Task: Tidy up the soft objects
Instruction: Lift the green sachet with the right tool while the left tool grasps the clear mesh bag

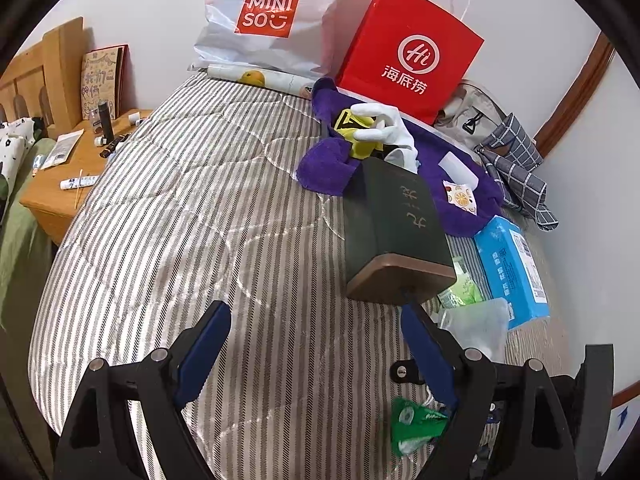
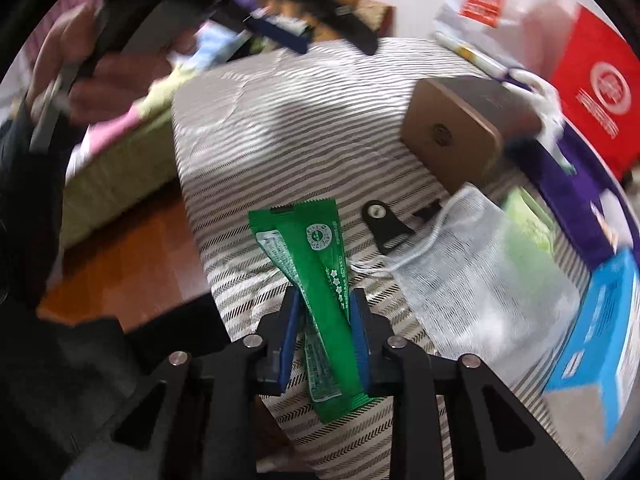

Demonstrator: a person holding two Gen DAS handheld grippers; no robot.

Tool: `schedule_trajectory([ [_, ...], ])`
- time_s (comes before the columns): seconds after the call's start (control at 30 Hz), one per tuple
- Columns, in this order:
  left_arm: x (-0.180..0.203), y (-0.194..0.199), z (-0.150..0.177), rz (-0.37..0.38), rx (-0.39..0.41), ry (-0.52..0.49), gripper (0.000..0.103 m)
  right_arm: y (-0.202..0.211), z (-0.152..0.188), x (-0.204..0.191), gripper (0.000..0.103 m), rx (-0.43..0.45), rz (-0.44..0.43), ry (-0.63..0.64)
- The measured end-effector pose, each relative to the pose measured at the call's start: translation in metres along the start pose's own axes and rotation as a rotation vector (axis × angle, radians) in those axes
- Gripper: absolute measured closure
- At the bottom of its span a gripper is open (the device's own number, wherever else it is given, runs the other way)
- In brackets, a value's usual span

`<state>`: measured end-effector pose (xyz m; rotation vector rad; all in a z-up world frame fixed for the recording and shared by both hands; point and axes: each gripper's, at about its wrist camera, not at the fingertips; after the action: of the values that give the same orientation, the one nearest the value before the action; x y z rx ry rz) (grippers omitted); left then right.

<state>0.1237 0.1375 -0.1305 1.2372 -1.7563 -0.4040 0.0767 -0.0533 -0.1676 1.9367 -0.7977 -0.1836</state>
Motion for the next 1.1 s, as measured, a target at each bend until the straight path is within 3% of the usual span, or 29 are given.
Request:
schedule_trajectory([
  [0.33, 0.018, -0.015, 0.018, -0.013, -0.04, -0.027, 0.017, 0.025, 0.028, 0.017, 0.082, 0.034, 0.086, -0.278],
  [0.7, 0.054, -0.048, 0.036, -0.021, -0.101, -0.087, 0.017, 0.06, 0.069, 0.046, 0.083, 0.094, 0.156, -0.428],
  [0.9, 0.062, -0.059, 0.041, -0.073, -0.116, -0.118, 0.018, 0.075, 0.097, 0.069, 0.083, 0.082, 0.262, -0.497],
  [1.1, 0.077, -0.063, 0.042, -0.012, -0.102, -0.161, 0.019, 0.073, 0.127, 0.09, 0.083, 0.041, 0.314, -0.581],
])
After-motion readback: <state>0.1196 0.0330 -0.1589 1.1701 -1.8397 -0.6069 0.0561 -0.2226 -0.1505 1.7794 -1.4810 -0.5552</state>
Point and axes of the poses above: each gripper's, at about its wrist camera, not at the fingertips, and y roughly against the way its jaws point, x to its right, z to its underside, and after that the axes turned 14 degrees about z, right-handed
